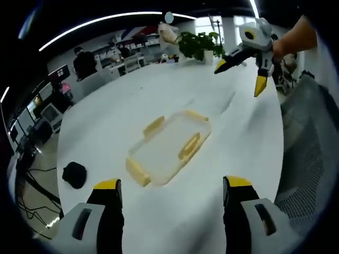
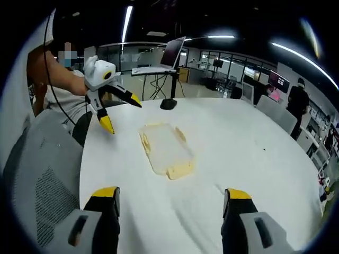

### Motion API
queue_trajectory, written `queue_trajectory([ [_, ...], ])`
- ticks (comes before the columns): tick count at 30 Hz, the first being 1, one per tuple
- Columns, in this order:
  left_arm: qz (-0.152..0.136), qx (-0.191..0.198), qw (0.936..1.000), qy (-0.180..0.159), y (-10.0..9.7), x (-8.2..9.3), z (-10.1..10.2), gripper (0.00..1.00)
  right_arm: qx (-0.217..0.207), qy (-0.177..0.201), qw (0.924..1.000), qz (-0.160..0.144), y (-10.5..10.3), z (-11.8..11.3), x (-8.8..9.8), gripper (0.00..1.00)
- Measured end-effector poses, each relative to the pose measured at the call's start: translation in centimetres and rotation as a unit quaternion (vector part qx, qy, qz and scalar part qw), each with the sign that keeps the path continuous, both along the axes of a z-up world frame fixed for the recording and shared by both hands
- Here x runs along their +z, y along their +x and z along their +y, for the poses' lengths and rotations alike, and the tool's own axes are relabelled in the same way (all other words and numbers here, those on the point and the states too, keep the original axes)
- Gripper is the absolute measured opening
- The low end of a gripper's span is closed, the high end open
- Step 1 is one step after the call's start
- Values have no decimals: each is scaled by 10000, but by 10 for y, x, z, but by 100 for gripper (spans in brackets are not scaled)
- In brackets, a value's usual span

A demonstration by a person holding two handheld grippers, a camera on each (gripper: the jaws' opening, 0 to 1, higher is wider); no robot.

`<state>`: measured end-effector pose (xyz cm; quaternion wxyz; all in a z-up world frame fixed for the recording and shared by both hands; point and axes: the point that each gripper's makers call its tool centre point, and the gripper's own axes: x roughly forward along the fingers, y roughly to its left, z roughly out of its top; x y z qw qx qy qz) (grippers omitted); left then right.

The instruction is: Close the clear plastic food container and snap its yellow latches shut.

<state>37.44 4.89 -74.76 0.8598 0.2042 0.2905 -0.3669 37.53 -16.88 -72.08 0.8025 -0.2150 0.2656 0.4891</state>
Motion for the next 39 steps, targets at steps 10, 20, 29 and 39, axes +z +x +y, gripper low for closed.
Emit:
queue_trajectory([
  [10,-14,-207,9998,26,12,0,3,76,257,-88,9996,-39,12,11,0,79],
  [20,15,-608,9976,316,19,-4,5,75,635,-205,9978,-3,22,26,-3,79],
  [29,91,-867,9951,473,31,-9,8,73,907,-336,9953,56,27,36,-11,79],
  [39,109,-1218,9897,740,40,-15,5,70,1185,-575,9913,61,38,43,-20,77],
])
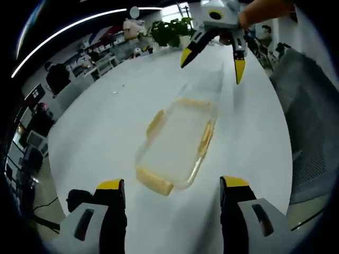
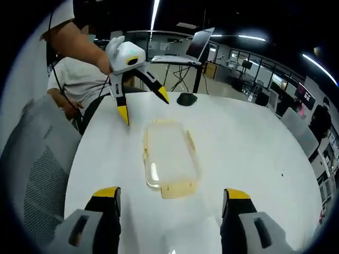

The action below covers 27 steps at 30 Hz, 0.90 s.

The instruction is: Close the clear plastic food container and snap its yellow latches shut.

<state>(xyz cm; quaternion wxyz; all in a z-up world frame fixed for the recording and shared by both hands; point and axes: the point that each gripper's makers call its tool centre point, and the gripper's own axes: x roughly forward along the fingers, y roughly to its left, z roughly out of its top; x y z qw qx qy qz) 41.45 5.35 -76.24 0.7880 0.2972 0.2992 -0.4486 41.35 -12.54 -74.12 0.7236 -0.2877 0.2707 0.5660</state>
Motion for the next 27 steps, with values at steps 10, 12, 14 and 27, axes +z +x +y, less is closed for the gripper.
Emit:
queue_trajectory([
  [10,53,-387,9991,182,8,-5,2,70,325,-389,9987,74,4,7,-18,76],
  [12,-41,-460,9986,243,11,-4,4,69,392,-452,9981,128,3,8,-20,76],
  [14,-29,-470,9986,235,14,-3,6,69,544,-568,9968,107,4,11,-21,75],
  [27,178,-1014,9932,550,22,-11,9,64,793,-834,9931,222,15,19,-32,72],
])
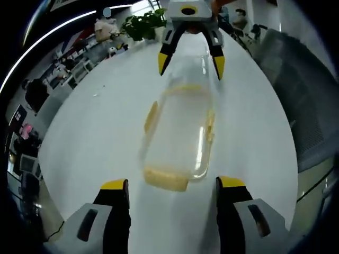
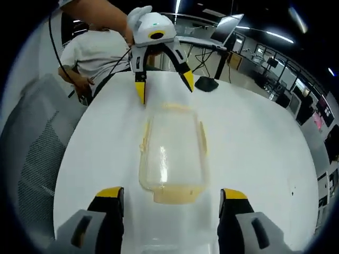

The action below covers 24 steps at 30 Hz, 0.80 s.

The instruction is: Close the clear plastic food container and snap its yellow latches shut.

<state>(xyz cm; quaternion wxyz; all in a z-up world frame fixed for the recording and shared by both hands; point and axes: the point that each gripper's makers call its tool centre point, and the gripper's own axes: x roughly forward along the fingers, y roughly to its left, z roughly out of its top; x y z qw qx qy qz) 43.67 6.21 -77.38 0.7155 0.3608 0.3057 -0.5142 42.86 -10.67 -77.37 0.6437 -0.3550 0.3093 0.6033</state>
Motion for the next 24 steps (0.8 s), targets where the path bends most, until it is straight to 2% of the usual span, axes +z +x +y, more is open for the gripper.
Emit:
queue_trajectory([
  [3,16,-112,9999,59,3,0,0,64,63,-34,10000,51,0,1,-2,73],
  [7,46,-410,9986,321,5,-5,3,62,159,-120,9997,121,0,0,-7,73],
  [9,67,-428,9986,304,7,-4,2,62,174,-174,9996,132,2,-1,-10,73],
  [15,201,-669,9965,461,7,-12,1,59,151,-289,9992,251,3,1,-17,72],
  [18,471,-752,9950,464,2,-14,-1,59,217,-350,9986,320,1,3,-21,71],
  [24,486,-960,9921,639,6,-20,1,57,305,-551,9973,379,1,4,-28,71],
])
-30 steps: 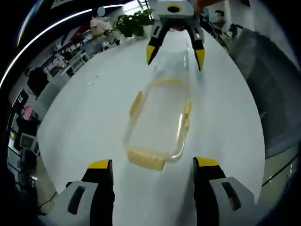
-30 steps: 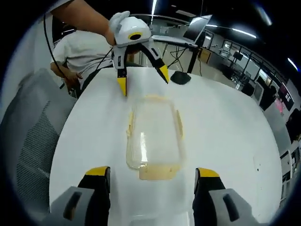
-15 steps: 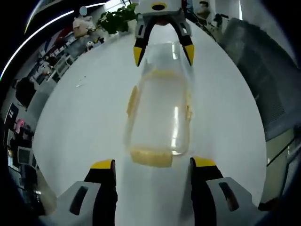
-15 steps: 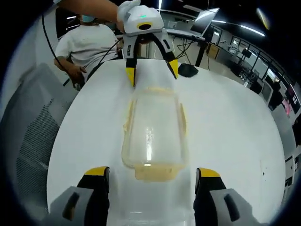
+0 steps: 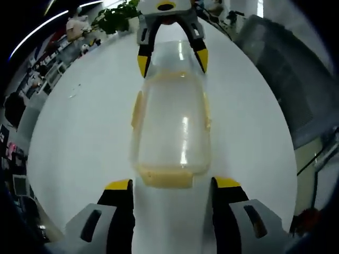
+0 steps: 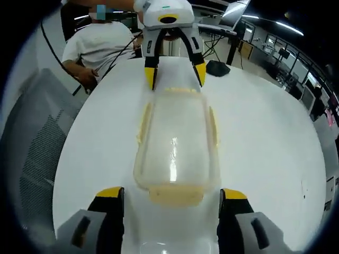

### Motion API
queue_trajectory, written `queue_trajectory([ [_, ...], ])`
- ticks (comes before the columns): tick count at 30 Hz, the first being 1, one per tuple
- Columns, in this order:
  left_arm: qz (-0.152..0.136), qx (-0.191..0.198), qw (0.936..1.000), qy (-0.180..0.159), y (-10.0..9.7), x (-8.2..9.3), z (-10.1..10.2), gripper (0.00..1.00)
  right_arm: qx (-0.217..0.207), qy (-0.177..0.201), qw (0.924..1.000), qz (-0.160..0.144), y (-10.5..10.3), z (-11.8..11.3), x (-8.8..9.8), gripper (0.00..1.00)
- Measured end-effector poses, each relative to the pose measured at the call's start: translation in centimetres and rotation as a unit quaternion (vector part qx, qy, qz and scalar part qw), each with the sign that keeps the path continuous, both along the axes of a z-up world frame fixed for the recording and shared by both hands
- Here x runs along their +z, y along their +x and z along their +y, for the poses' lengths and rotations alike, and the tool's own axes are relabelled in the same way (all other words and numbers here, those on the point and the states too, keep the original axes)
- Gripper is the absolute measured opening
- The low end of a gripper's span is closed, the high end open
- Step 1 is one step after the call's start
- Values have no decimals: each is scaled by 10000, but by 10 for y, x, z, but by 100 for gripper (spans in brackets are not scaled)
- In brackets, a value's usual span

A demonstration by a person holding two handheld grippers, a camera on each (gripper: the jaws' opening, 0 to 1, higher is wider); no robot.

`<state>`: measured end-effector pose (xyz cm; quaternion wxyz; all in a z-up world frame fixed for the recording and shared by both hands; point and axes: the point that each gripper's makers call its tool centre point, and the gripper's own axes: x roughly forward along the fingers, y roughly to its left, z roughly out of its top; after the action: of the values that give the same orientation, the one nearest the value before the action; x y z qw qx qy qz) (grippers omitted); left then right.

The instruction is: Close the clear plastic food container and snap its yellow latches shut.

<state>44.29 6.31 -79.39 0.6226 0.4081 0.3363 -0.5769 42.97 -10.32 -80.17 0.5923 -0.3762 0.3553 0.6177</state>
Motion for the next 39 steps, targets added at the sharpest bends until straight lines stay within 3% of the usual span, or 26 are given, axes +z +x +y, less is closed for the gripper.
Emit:
queue_trajectory([
  [11,138,-35,9999,14,7,-4,-3,52,43,-199,9998,56,5,2,-6,63],
  [17,299,-167,9994,-24,2,-5,-6,40,26,-283,9996,26,9,2,-5,56],
  [25,407,-175,9990,-51,2,-6,-6,38,88,-326,9994,25,8,3,-5,53],
  [30,422,-54,9991,-7,1,-6,-7,37,32,-419,9991,19,8,2,-4,46],
  [31,422,31,9991,35,2,-7,-5,37,-92,-475,9988,-8,11,-1,-3,40],
  [32,433,243,9987,-117,5,-6,-9,37,-183,-435,9981,-388,27,-1,-2,36],
  [33,456,150,9988,-17,3,-6,-5,37,35,-440,9990,-43,11,-1,-9,36],
  [39,415,177,9990,-46,2,-7,-5,37,-33,-535,9985,-94,11,-1,-2,35],
])
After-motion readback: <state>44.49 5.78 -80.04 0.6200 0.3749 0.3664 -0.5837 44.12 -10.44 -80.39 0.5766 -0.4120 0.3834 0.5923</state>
